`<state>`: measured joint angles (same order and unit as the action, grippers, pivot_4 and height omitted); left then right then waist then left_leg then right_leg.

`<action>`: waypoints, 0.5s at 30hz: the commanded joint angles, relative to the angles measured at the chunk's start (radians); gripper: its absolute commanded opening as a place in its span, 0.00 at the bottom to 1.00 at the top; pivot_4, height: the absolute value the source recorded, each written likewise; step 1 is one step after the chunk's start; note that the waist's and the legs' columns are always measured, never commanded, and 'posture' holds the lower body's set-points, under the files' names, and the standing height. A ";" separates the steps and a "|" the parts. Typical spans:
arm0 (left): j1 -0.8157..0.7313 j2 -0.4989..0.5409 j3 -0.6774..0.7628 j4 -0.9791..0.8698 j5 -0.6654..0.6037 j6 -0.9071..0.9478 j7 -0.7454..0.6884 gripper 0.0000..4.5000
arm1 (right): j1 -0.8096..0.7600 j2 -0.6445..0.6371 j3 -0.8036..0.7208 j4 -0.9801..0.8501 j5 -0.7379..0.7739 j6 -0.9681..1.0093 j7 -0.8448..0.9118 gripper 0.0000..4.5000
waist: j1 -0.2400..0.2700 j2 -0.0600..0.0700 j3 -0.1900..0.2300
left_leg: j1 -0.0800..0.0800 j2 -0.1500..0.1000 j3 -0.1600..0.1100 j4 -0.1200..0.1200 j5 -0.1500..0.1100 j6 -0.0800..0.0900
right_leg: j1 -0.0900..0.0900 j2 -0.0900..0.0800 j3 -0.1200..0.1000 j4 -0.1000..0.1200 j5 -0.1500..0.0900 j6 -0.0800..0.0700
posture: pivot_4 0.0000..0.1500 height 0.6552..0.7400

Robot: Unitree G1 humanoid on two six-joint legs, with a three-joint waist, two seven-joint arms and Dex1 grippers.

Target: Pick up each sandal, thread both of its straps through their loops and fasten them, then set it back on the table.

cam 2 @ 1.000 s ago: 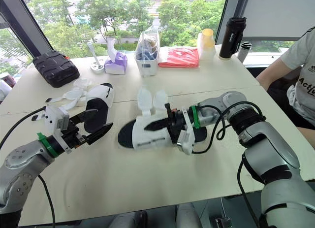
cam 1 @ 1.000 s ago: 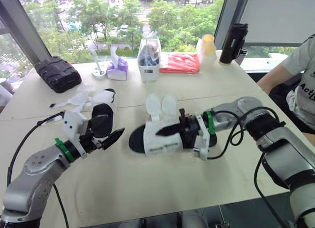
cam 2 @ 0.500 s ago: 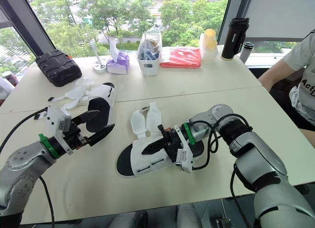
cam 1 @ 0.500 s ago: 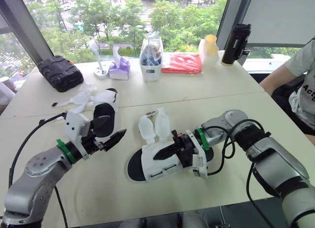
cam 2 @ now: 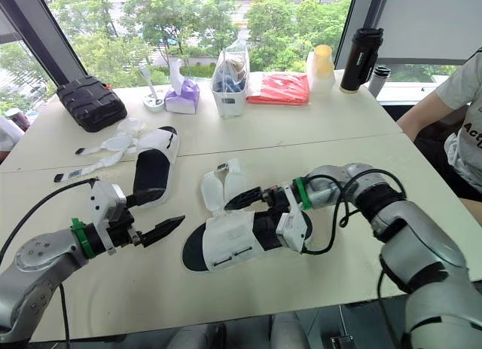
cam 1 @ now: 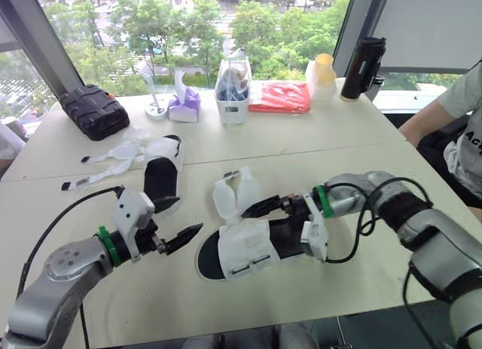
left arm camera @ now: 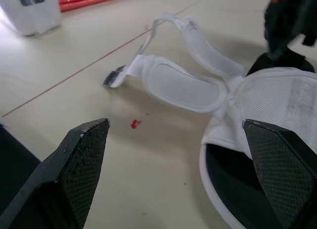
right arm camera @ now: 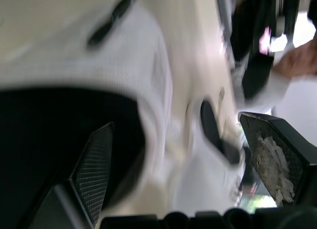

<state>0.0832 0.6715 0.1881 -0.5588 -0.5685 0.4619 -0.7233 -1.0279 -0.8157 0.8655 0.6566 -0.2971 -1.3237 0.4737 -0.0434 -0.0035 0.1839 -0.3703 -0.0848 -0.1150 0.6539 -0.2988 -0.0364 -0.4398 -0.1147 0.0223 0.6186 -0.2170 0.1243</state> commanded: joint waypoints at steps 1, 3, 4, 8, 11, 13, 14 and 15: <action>0.039 0.033 -0.011 -0.038 0.029 -0.069 -0.075 1.00 | 0.062 -0.155 -0.007 -0.237 0.421 0.313 0.337 1.00 | 0.002 0.000 0.000 | 0.000 0.002 0.000 0.000 0.000 0.000 | 0.000 0.000 0.000 0.000 0.000 0.000 | 1.00 1.00; 0.055 0.043 -0.023 -0.035 0.037 -0.102 -0.115 0.94 | 0.112 -0.225 -0.077 -0.367 0.600 0.536 0.476 1.00 | 0.006 0.000 0.000 | -0.001 0.004 0.000 0.000 -0.004 0.007 | 0.001 0.000 0.000 -0.002 0.000 0.000 | 1.00 1.00; 0.059 0.042 -0.027 -0.033 0.040 -0.116 -0.126 0.87 | 0.133 -0.245 -0.121 -0.417 0.657 0.630 0.511 1.00 | 0.006 0.000 0.000 | -0.001 0.004 0.001 0.000 -0.005 0.008 | 0.001 0.000 0.000 -0.002 0.000 0.000 | 1.00 1.00; 0.072 0.040 -0.054 -0.010 0.077 -0.160 -0.152 0.44 | 0.195 -0.265 -0.289 -0.530 0.779 0.924 0.573 1.00 | 0.003 0.000 0.000 | 0.000 0.007 0.003 0.002 -0.005 0.009 | 0.001 0.002 0.000 -0.004 0.001 -0.001 | 1.00 1.00; 0.074 0.033 -0.103 0.026 0.120 -0.190 -0.167 0.10 | 0.226 -0.229 -0.414 -0.560 0.821 1.109 0.542 1.00 | 0.009 0.000 0.000 | 0.000 0.008 0.003 0.003 -0.006 0.009 | 0.002 0.003 -0.001 -0.003 0.001 -0.001 | 1.00 1.00; 0.070 0.022 -0.132 0.046 0.135 -0.198 -0.168 0.01 | 0.248 -0.202 -0.475 -0.584 0.812 1.182 0.534 1.00 | 0.014 0.000 0.000 | 0.000 0.008 0.003 0.005 -0.006 0.010 | 0.003 0.003 -0.002 -0.003 0.001 -0.002 | 1.00 1.00; 0.068 0.019 -0.144 0.053 0.143 -0.202 -0.168 0.01 | 0.258 -0.190 -0.500 -0.598 0.808 1.211 0.538 1.00 | 0.020 0.000 0.000 | -0.001 0.008 0.003 0.005 -0.006 0.010 | 0.002 0.003 -0.002 -0.003 0.001 -0.002 | 1.00 1.00; 0.062 0.013 -0.162 0.065 0.151 -0.203 -0.171 0.01 | 0.269 -0.175 -0.525 -0.613 0.802 1.238 0.533 1.00 | 0.025 0.000 0.000 | -0.001 0.008 0.003 0.006 -0.006 0.011 | 0.002 0.003 -0.002 -0.003 0.002 -0.002 | 1.00 1.00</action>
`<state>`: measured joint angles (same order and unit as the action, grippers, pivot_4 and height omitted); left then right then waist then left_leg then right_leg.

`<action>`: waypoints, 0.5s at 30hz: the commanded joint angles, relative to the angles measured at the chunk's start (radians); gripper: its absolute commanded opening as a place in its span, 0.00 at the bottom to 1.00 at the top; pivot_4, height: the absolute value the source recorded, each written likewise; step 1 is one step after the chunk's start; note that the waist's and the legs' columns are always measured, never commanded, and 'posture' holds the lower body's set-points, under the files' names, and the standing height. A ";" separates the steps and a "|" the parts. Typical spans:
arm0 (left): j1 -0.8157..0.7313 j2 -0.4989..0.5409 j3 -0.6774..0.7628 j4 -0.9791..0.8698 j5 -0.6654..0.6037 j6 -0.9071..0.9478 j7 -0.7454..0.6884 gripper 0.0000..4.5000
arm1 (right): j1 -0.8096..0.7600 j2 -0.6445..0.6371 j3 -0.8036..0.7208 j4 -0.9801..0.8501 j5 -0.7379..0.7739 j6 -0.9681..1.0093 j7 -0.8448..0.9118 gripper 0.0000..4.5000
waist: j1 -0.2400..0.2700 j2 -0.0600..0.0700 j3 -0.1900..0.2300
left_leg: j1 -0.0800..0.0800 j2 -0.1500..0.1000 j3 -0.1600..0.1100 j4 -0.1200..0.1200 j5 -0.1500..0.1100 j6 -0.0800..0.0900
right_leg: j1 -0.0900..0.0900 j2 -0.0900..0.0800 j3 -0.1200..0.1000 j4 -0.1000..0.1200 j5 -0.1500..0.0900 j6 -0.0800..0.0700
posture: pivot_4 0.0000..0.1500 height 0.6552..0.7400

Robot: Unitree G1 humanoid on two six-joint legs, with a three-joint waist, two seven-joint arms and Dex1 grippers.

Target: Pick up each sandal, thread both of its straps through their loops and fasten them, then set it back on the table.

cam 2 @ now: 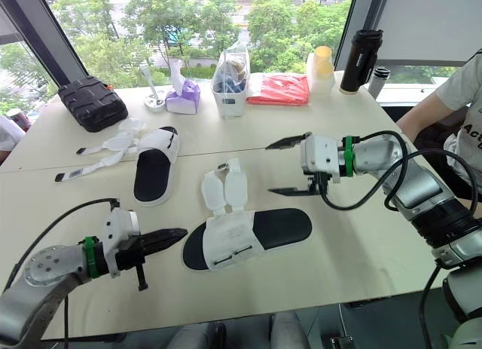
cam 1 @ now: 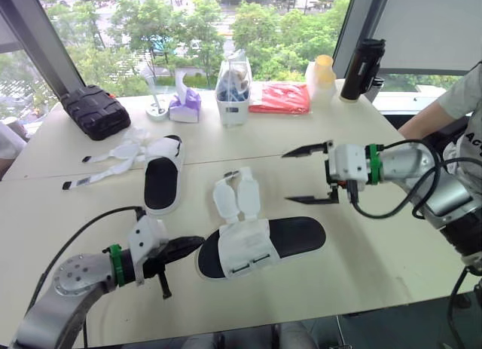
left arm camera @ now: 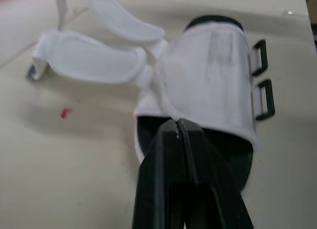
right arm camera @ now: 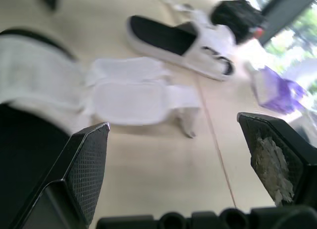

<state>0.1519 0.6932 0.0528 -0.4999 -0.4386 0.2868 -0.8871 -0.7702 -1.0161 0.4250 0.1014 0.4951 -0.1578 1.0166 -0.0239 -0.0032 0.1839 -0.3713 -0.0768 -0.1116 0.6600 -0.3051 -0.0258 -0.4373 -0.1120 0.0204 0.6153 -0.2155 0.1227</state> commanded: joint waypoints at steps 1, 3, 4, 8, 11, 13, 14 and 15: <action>-0.017 -0.018 -0.053 0.025 0.035 -0.029 -0.007 0.01 | 0.021 0.040 -0.108 -0.073 0.007 0.101 -0.016 1.00 | 0.010 0.000 0.000 | 0.000 0.000 0.000 0.001 0.000 0.000 | 0.000 0.000 0.000 0.000 0.000 0.000 | 1.00 1.00; -0.045 -0.042 -0.103 0.067 0.059 -0.040 -0.012 0.01 | 0.034 0.070 -0.145 -0.097 -0.009 0.146 -0.027 1.00 | 0.016 0.000 0.000 | -0.001 0.000 0.000 0.002 0.000 0.000 | 0.000 0.000 0.000 0.000 0.000 0.000 | 1.00 1.00; -0.062 -0.058 -0.120 0.087 0.065 -0.039 -0.008 0.01 | 0.039 0.082 -0.160 -0.105 -0.018 0.162 -0.026 1.00 | 0.018 0.000 0.000 | -0.002 -0.001 0.000 0.003 0.000 0.000 | 0.000 0.000 0.000 0.000 0.001 0.000 | 1.00 1.00; -0.108 -0.081 -0.188 0.153 0.107 -0.054 -0.029 0.01 | 0.052 0.124 -0.208 -0.126 -0.051 0.210 -0.021 1.00 | 0.020 0.000 0.000 | -0.002 -0.001 0.000 0.005 0.000 0.001 | 0.001 0.000 -0.001 -0.001 0.003 0.001 | 1.00 1.00; -0.145 -0.101 -0.223 0.182 0.120 -0.047 -0.033 0.01 | 0.062 0.150 -0.237 -0.140 -0.067 0.239 -0.013 1.00 | 0.016 0.000 0.000 | -0.002 -0.001 0.000 0.004 0.000 0.001 | 0.001 0.000 -0.001 0.000 0.003 0.001 | 1.00 1.00; -0.170 -0.111 -0.242 0.199 0.127 -0.041 -0.040 0.01 | 0.067 0.164 -0.250 -0.146 -0.078 0.255 -0.008 1.00 | 0.015 0.000 0.000 | -0.002 -0.001 0.000 0.005 0.000 0.001 | 0.001 0.000 -0.001 0.000 0.003 0.001 | 1.00 1.00; -0.183 -0.117 -0.252 0.209 0.129 -0.038 -0.044 0.01 | 0.071 0.171 -0.258 -0.149 -0.081 0.265 -0.009 1.00 | 0.015 0.000 0.000 | -0.002 -0.001 0.000 0.004 0.000 0.001 | 0.001 0.000 -0.001 0.000 0.003 0.002 | 1.00 1.00; -0.194 -0.121 -0.259 0.220 0.133 -0.041 -0.046 0.01 | 0.074 0.178 -0.264 -0.150 -0.087 0.270 -0.008 1.00 | 0.014 0.000 0.000 | -0.002 -0.001 0.000 0.005 0.000 0.001 | 0.001 0.000 -0.001 0.000 0.003 0.002 | 1.00 1.00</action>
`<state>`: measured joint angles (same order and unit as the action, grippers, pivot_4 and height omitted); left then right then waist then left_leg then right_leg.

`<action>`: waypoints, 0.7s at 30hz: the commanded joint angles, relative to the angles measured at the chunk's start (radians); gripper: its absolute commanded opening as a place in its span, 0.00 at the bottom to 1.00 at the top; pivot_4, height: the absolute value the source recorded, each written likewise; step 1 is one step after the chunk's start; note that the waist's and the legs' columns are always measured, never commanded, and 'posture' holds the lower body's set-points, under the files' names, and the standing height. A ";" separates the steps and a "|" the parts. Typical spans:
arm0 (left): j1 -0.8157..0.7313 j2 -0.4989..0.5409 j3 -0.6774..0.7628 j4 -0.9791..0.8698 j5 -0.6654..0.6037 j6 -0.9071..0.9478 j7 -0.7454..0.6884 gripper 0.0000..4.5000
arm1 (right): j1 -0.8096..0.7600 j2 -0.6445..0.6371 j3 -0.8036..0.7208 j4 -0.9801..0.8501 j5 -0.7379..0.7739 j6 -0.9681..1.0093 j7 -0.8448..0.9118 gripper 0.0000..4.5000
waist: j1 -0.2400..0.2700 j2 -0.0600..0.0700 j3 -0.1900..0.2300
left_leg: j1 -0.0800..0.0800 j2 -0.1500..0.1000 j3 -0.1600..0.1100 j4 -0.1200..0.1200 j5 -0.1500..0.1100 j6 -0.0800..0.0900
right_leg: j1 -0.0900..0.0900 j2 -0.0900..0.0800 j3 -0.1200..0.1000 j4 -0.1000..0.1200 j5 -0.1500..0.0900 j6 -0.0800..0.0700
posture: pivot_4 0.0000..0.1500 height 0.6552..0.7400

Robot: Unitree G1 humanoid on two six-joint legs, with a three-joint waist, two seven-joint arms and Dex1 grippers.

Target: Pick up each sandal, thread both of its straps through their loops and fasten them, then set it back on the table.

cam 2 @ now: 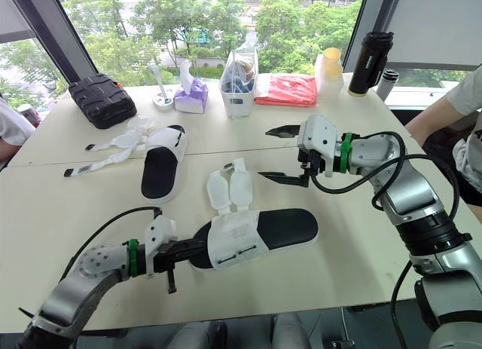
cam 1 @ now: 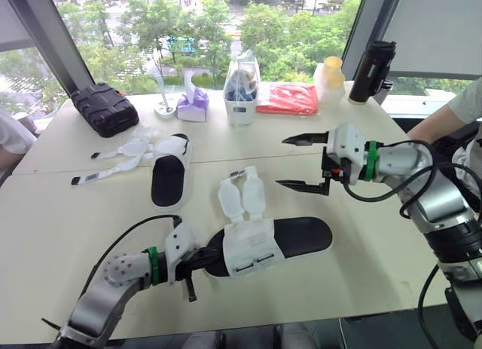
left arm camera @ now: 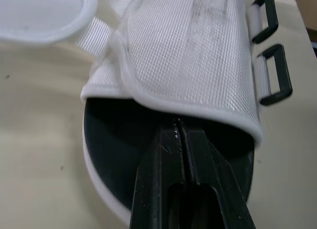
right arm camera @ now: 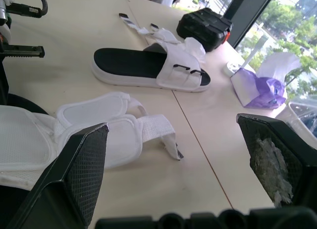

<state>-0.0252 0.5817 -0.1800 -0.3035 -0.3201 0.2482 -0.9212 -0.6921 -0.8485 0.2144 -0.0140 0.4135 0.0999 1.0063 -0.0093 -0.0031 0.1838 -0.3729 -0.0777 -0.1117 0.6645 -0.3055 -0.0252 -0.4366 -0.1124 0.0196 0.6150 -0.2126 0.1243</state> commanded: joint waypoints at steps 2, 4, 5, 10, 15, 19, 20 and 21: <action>-0.041 -0.019 -0.037 0.041 0.018 0.006 -0.015 0.01 | 0.003 0.021 -0.066 -0.039 -0.013 0.024 0.002 1.00 | 0.001 0.000 0.000 | 0.000 0.000 0.000 0.000 0.000 0.000 | 0.000 0.000 0.000 0.000 0.000 0.000 | 1.00 1.00; -0.057 -0.026 -0.049 0.052 0.022 0.013 -0.023 0.01 | 0.010 0.030 -0.077 -0.040 -0.021 0.034 0.004 1.00 | 0.002 0.000 0.000 | 0.000 0.000 0.000 0.000 0.000 0.000 | 0.000 0.000 0.000 0.000 0.000 0.000 | 1.00 1.00; -0.061 -0.028 -0.054 0.056 0.024 0.013 -0.027 0.01 | 0.012 0.034 -0.081 -0.040 -0.025 0.038 0.005 1.00 | 0.003 0.000 0.000 | 0.000 0.000 0.000 0.000 0.000 0.000 | 0.001 0.000 0.000 0.000 0.000 0.000 | 1.00 1.00; -0.074 -0.054 -0.078 0.068 0.009 0.041 -0.045 0.01 | 0.019 0.059 -0.094 -0.035 0.024 0.212 0.006 1.00 | 0.004 0.000 0.000 | 0.001 -0.001 -0.001 0.000 0.000 0.000 | 0.002 0.000 0.000 0.000 0.000 0.000 | 1.00 1.00; -0.076 -0.054 -0.093 0.069 0.019 0.049 -0.064 0.01 | -0.048 0.119 -0.106 0.042 0.119 0.519 0.007 1.00 | 0.001 0.000 -0.001 | 0.001 -0.001 -0.001 0.001 0.000 0.000 | 0.002 0.000 0.000 0.000 0.000 0.000 | 1.00 1.00; -0.081 -0.053 -0.094 0.077 0.028 0.046 -0.071 0.01 | -0.179 0.194 -0.116 0.204 0.248 0.877 0.048 1.00 | 0.000 0.001 -0.001 | 0.001 0.000 -0.001 0.001 0.000 0.000 | 0.002 0.000 0.000 0.000 0.001 0.000 | 1.00 1.00; -0.083 -0.053 -0.094 0.079 0.030 0.045 -0.073 0.01 | -0.205 0.205 -0.107 0.239 0.262 0.929 0.069 1.00 | 0.000 0.001 -0.001 | 0.001 0.000 -0.001 0.001 0.000 0.000 | 0.002 0.000 0.000 0.000 0.001 0.000 | 1.00 1.00; -0.085 -0.052 -0.096 0.081 0.033 0.043 -0.074 0.01 | -0.229 0.220 -0.086 0.284 0.253 0.953 0.088 1.00 | 0.001 0.001 -0.001 | 0.001 -0.001 -0.001 0.001 0.000 0.000 | 0.002 0.000 0.000 0.000 0.001 0.000 | 1.00 1.00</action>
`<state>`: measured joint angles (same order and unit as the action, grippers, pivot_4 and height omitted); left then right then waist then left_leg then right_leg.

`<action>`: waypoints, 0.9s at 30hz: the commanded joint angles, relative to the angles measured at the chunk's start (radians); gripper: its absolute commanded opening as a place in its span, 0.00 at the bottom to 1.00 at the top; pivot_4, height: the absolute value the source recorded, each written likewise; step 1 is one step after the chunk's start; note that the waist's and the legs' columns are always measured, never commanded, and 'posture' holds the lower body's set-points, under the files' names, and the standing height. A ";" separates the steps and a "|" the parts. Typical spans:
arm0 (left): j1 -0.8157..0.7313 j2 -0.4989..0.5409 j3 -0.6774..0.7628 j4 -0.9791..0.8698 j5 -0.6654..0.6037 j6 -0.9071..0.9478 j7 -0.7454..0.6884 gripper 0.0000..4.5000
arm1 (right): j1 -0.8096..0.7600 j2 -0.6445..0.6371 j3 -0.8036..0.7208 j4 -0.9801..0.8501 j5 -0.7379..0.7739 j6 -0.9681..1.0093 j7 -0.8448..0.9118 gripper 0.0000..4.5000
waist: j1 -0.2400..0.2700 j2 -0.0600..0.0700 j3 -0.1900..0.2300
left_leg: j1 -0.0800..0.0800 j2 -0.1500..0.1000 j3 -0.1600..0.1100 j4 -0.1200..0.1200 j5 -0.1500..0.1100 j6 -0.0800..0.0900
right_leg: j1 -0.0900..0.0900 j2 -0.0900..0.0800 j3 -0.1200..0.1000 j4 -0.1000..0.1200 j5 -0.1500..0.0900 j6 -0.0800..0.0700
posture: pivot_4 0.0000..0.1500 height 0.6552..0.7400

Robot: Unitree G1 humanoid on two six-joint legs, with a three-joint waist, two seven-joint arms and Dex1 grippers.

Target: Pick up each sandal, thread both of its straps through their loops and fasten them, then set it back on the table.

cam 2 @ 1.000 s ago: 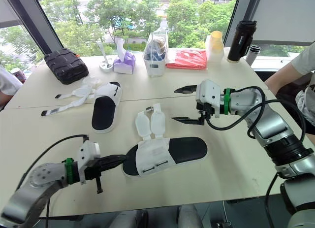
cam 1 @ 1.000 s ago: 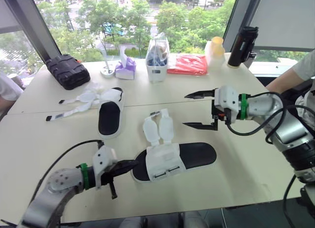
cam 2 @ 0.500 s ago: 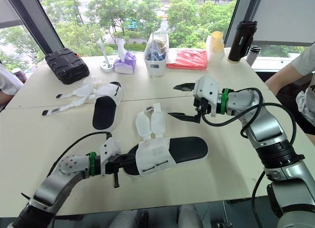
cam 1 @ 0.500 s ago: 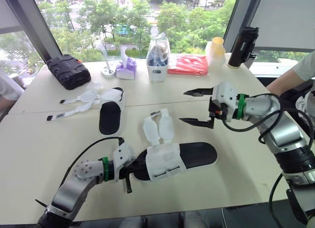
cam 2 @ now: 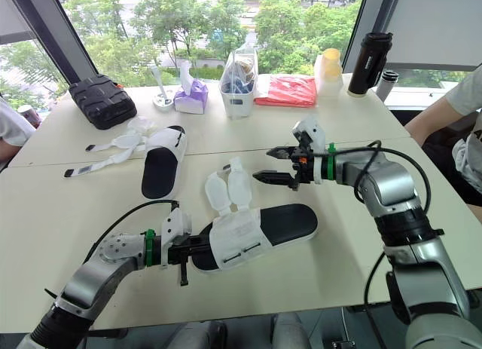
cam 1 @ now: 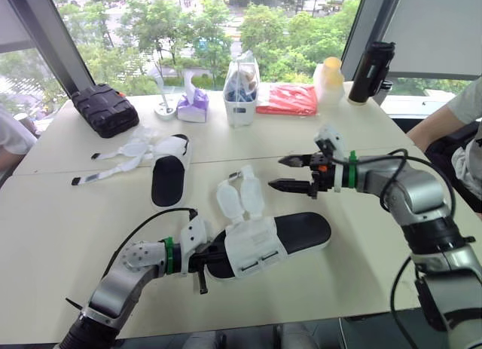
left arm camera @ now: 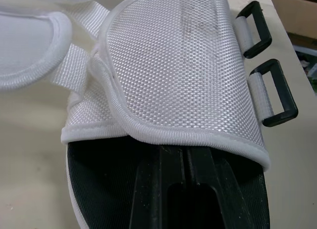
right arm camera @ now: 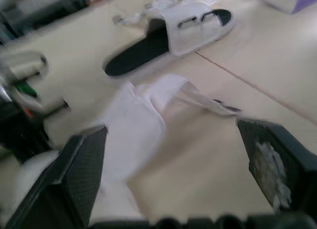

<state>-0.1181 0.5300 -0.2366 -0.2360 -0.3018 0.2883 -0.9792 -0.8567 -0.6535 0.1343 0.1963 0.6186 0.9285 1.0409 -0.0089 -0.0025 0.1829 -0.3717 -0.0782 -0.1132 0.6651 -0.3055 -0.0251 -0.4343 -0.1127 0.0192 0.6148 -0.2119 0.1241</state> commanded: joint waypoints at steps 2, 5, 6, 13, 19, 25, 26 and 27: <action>0.005 0.002 -0.041 0.015 0.020 0.000 -0.018 0.01 | -0.097 0.048 0.023 0.142 0.021 0.146 0.079 1.00 | 0.002 0.000 0.000 | 0.000 0.000 0.000 0.000 0.000 0.000 | 0.000 0.000 0.000 0.000 0.000 0.000 | 1.00 1.00; 0.005 0.001 -0.040 0.015 0.020 0.001 -0.016 0.01 | -0.129 0.071 0.059 0.216 -0.011 0.153 0.130 1.00 | 0.002 0.000 0.000 | -0.001 -0.001 -0.001 0.000 0.000 0.001 | 0.000 -0.001 -0.001 0.000 0.000 0.000 | 1.00 1.00; 0.006 0.001 -0.039 0.014 0.020 0.001 -0.015 0.01 | -0.143 0.083 0.083 0.238 -0.022 0.153 0.156 1.00 | 0.001 0.000 0.000 | -0.001 -0.002 -0.001 0.000 0.000 0.001 | 0.000 -0.001 0.000 0.000 0.000 0.000 | 1.00 1.00; 0.017 0.006 -0.035 0.000 0.024 0.005 -0.002 0.01 | -0.226 0.191 0.154 0.411 -0.117 0.083 0.248 1.00 | -0.004 0.001 -0.001 | 0.000 -0.002 -0.001 0.000 0.000 0.001 | -0.001 -0.001 -0.001 0.001 0.000 0.001 | 1.00 1.00; 0.025 0.006 -0.036 -0.019 0.025 0.010 0.009 0.01 | -0.318 0.295 0.116 0.600 -0.160 0.012 0.295 1.00 | -0.007 0.001 -0.001 | -0.001 -0.002 -0.001 0.000 0.000 0.000 | -0.002 -0.002 -0.001 0.001 0.000 0.001 | 1.00 1.00; 0.030 0.004 -0.038 -0.031 0.025 0.016 0.020 0.01 | -0.393 0.351 0.044 0.758 -0.188 -0.030 0.297 1.00 | -0.006 0.001 -0.001 | -0.001 -0.002 -0.001 0.000 0.000 0.000 | -0.002 -0.002 0.000 0.001 0.000 0.001 | 1.00 1.00; 0.031 0.004 -0.038 -0.033 0.025 0.016 0.022 0.01 | -0.408 0.362 0.028 0.789 -0.192 -0.042 0.289 1.00 | -0.007 0.001 -0.001 | -0.001 -0.002 -0.001 0.000 0.000 0.000 | -0.002 -0.002 0.000 0.001 0.000 0.001 | 1.00 1.00; 0.032 0.003 -0.038 -0.035 0.025 0.017 0.023 0.01 | -0.424 0.372 0.011 0.818 -0.195 -0.052 0.281 1.00 | -0.008 0.001 -0.001 | -0.001 -0.003 -0.001 0.000 0.000 0.000 | -0.003 -0.002 0.000 0.001 0.000 0.001 | 1.00 1.00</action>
<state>-0.1033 0.5329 -0.2425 -0.2639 -0.2878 0.2920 -0.9540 -1.2398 -0.2948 0.1852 0.9968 0.4195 0.8996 1.3212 -0.0172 -0.0011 0.1818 -0.3728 -0.0807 -0.1137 0.6651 -0.3058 -0.0248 -0.4370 -0.1143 0.0189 0.6163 -0.2115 0.1249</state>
